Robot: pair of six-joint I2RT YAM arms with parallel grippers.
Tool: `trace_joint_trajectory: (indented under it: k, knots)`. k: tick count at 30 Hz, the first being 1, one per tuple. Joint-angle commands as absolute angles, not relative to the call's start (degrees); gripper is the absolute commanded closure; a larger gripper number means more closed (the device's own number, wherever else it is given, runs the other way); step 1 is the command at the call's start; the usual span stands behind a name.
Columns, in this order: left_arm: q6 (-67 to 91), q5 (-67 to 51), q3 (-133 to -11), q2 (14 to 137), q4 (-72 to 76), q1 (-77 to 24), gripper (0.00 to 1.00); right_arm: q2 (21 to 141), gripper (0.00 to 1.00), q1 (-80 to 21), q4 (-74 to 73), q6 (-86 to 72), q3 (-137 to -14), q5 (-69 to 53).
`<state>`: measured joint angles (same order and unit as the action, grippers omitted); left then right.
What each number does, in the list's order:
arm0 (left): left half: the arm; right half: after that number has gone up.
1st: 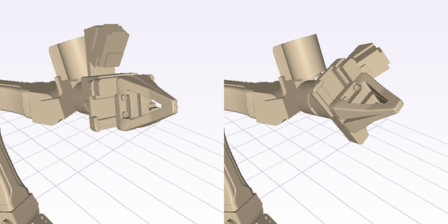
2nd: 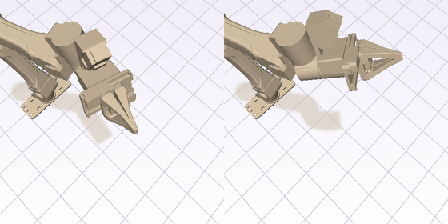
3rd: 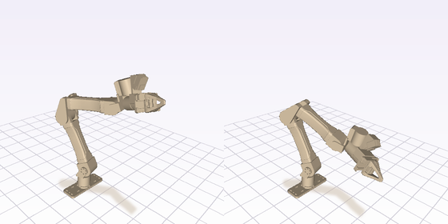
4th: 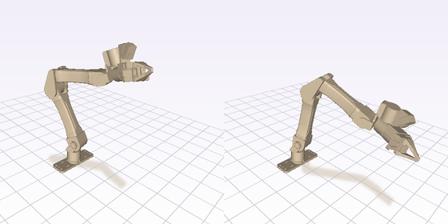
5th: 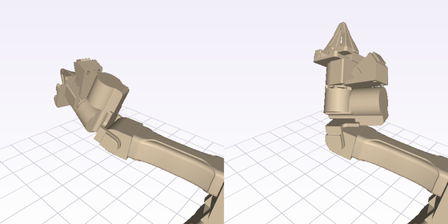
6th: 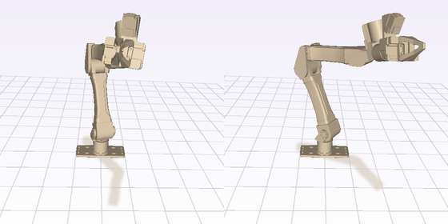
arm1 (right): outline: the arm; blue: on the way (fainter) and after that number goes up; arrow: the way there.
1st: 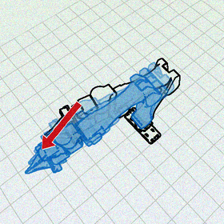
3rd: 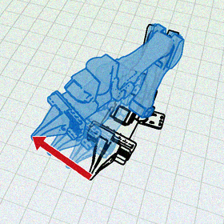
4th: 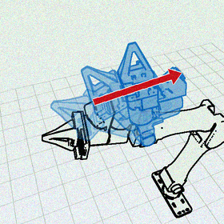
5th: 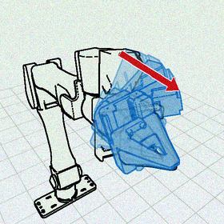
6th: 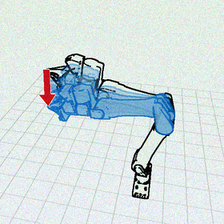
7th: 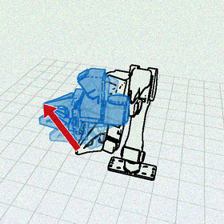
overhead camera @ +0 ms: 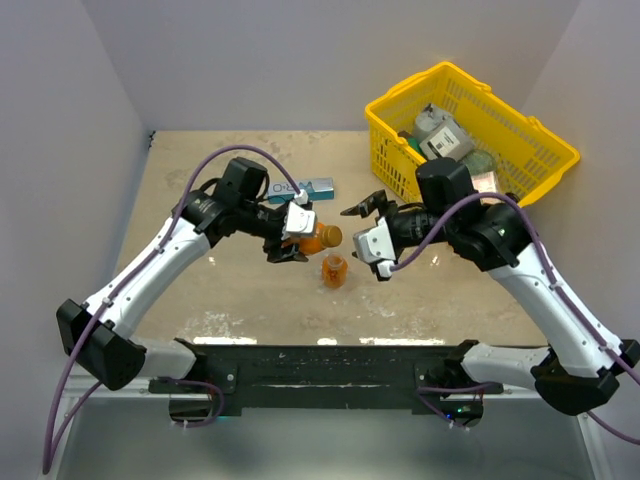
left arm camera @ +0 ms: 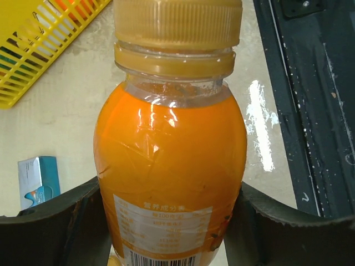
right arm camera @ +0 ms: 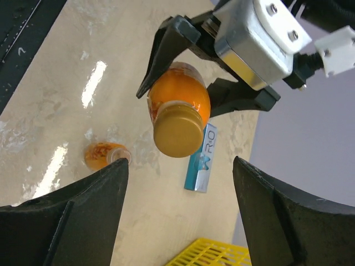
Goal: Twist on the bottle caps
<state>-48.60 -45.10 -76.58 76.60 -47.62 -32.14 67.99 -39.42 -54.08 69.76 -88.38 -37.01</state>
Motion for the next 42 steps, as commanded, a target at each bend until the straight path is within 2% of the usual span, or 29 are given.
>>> trace_joint_trajectory:
  k: [1, 7, 19, 25, 29, 37, 42]
  knots:
    - [-48.3, -48.9, -79.7, 75.6, -49.6, -31.9, 1.0, 66.5, 0.22, -42.4, -56.0, 77.3, -88.5, -34.8]
    - [-47.9, -49.5, -80.2, 75.8, -50.1, -32.0, 1.0, 65.9, 0.23, -45.7, -48.5, 74.4, -85.3, -30.8]
    - [-50.5, -49.1, -81.6, 76.4, -53.3, -32.1, 1.0, 68.3, 0.3, -48.2, -45.9, 73.7, -86.0, -30.1]
    - [-50.6, -49.2, -81.6, 76.5, -53.2, -32.1, 1.0, 68.8, 0.37, -49.4, -46.1, 75.1, -86.0, -30.2]
    - [-51.1, -49.2, -81.7, 76.4, -53.4, -32.0, 1.0, 69.9, 0.46, -49.8, -47.3, 76.2, -86.3, -29.7]
    - [-52.2, -48.9, -82.0, 76.4, -53.6, -32.1, 1.0, 70.8, 0.52, -50.1, -47.9, 77.3, -86.0, -29.6]
    - [-52.6, -47.8, -81.9, 76.3, -53.3, -32.0, 1.0, 71.7, 0.69, -50.1, -47.8, 74.8, -86.6, -29.6]
